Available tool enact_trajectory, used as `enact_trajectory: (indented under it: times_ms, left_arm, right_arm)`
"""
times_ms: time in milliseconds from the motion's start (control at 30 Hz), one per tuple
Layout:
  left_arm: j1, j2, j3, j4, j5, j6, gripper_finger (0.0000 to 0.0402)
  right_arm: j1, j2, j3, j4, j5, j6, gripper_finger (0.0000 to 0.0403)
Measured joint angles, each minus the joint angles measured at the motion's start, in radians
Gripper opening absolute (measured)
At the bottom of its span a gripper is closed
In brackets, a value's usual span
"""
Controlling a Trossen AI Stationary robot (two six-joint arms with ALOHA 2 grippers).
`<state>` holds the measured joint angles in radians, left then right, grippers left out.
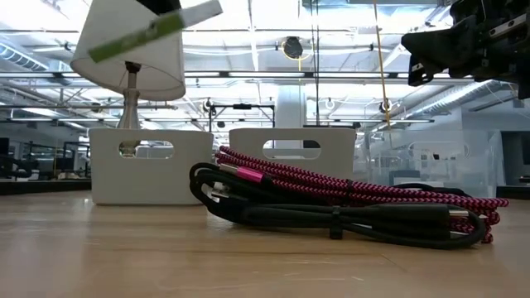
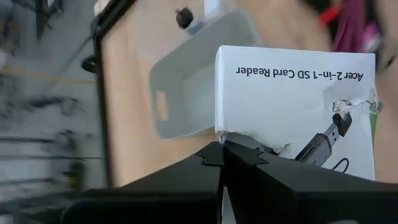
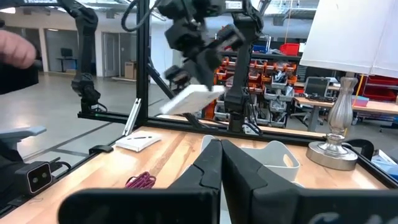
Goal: Pick and place items into bin
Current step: Put the right card reader box into the left gray bin
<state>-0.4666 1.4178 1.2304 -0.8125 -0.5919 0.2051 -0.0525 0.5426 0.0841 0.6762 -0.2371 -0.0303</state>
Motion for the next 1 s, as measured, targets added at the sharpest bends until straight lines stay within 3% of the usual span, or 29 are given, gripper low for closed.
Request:
enact_trajectory:
  times_ms: [233, 433, 633, 1000]
  left_arm:
    - [0.192, 0.005, 0.0, -0.083, 0.059, 0.471, 0.0002]
    - [0.293, 0.036, 0.001, -0.057, 0.098, 0.743, 0.0002]
    - [0.363, 0.064, 0.001, -0.079, 0.265, 0.85, 0.0002]
    - [0.394, 0.178, 0.002, -0.077, 0.329, 0.97, 0.0002]
  right_arm:
    - [0.0, 0.0, 0.0, -0.023, 0.0, 0.014, 0.0]
    - [0.0, 0.0, 0.0, -0.043, 0.0, 0.019, 0.0]
    - [0.0, 0.0, 0.0, -0.045, 0.0, 0.018, 0.0]
    - [0.0, 0.002, 0.0, -0.051, 0.002, -0.004, 0.0]
